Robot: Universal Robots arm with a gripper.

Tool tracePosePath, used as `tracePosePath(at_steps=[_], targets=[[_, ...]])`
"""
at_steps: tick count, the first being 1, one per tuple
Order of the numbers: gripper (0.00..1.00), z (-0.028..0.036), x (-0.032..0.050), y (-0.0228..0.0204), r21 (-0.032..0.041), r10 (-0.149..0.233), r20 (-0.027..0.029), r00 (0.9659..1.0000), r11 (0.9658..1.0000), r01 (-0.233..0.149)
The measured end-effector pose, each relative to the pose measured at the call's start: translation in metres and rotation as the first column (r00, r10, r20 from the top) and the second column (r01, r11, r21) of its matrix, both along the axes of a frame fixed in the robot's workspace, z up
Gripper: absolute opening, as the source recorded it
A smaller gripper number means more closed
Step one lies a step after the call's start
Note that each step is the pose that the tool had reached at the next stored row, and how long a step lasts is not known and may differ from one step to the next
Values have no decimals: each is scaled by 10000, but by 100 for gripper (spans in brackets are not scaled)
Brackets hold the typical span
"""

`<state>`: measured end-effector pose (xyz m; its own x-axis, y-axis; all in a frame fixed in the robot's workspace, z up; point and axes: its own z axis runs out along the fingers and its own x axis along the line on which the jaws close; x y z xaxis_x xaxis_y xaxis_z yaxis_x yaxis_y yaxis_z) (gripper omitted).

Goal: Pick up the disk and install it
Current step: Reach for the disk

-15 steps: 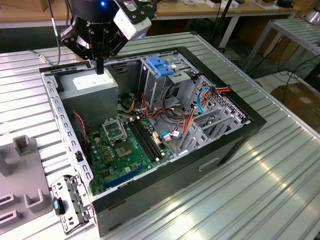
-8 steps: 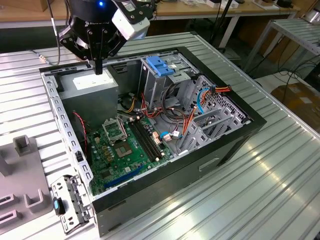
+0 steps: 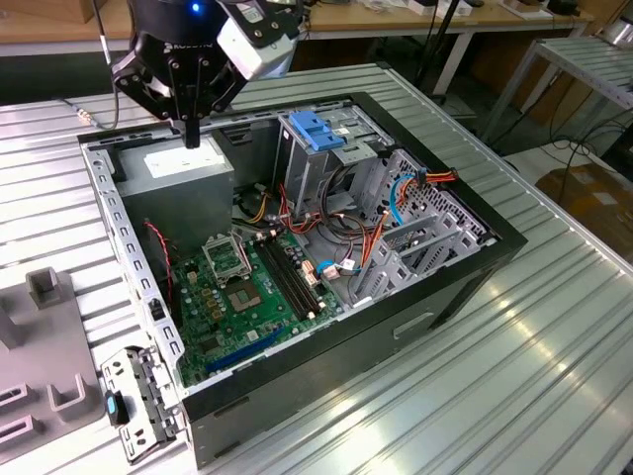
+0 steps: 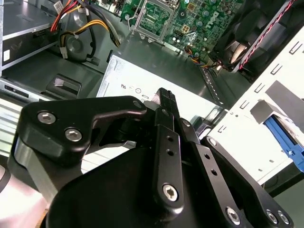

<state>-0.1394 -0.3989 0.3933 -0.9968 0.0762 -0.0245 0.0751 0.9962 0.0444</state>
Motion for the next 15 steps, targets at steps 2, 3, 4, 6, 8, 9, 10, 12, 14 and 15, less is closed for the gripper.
tracePosePath(at_steps=[2,3,4,6,8,9,10,12,14,15], targets=[[11,0,-6,0,0,0,0,10000,10000,0],[11,0,-14,0,0,-1,0,10000,10000,1],[11,0,-20,0,0,0,0,10000,10000,0],[11,0,-28,0,-1,0,0,10000,10000,0],[11,0,-35,0,0,0,0,10000,10000,0],[11,0,-40,0,0,0,0,10000,10000,0],[11,0,-45,0,-1,0,0,10000,10000,0],[11,0,-53,0,0,0,0,10000,10000,0],[11,0,-60,0,0,0,0,10000,10000,0],[11,0,-63,0,0,0,0,10000,10000,0]])
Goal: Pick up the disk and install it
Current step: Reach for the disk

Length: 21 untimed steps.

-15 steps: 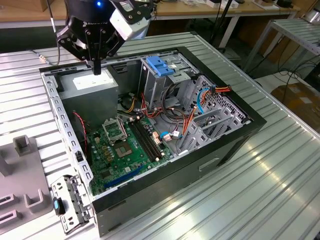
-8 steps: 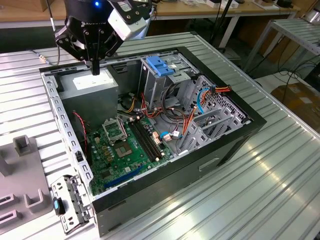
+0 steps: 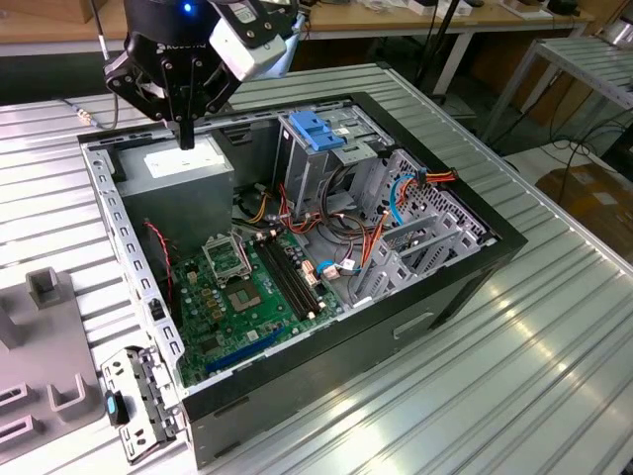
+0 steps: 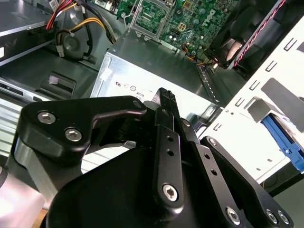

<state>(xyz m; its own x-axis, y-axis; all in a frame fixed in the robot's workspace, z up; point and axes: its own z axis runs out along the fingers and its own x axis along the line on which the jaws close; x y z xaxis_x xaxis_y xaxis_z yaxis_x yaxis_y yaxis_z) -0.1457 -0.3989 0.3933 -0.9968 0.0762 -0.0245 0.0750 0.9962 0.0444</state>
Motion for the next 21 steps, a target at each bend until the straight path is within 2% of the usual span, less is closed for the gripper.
tracePosePath(at_steps=[21], targets=[[11,0,-82,0,0,-1,0,10000,10000,1]])
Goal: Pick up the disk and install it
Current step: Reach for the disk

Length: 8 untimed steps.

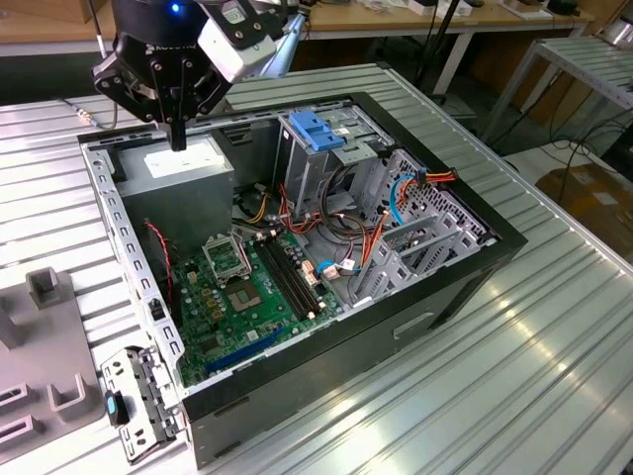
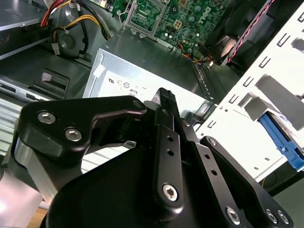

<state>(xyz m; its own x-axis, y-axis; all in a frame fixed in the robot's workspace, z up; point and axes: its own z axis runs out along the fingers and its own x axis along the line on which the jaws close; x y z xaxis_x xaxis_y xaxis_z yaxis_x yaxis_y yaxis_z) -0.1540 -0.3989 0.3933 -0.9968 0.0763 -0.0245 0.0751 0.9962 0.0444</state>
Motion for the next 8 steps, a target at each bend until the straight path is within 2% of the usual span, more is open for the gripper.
tracePosePath(at_steps=[8], targets=[[11,0,-29,0,0,1,0,10000,10000,-1]])
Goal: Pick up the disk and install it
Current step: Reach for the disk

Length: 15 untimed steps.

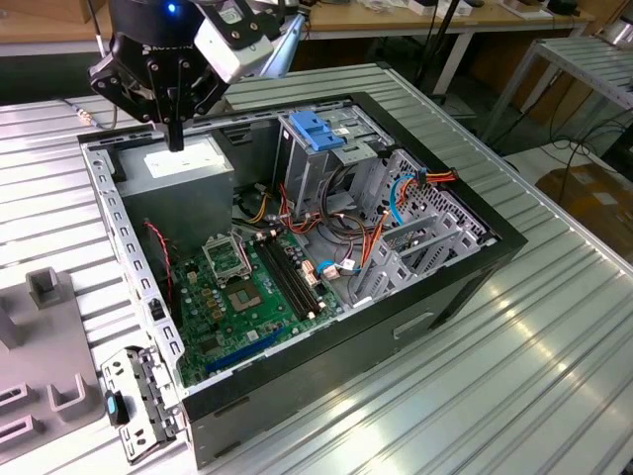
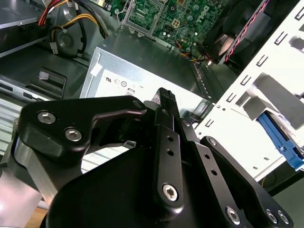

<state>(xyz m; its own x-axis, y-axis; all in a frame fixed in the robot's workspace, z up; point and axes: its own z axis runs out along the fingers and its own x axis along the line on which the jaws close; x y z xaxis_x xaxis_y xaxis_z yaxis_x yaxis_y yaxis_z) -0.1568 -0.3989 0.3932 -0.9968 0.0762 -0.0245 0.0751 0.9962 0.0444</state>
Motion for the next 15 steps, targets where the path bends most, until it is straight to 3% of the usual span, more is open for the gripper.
tracePosePath(at_steps=[15], targets=[[11,0,-57,0,-1,0,-1,10000,10000,0]])
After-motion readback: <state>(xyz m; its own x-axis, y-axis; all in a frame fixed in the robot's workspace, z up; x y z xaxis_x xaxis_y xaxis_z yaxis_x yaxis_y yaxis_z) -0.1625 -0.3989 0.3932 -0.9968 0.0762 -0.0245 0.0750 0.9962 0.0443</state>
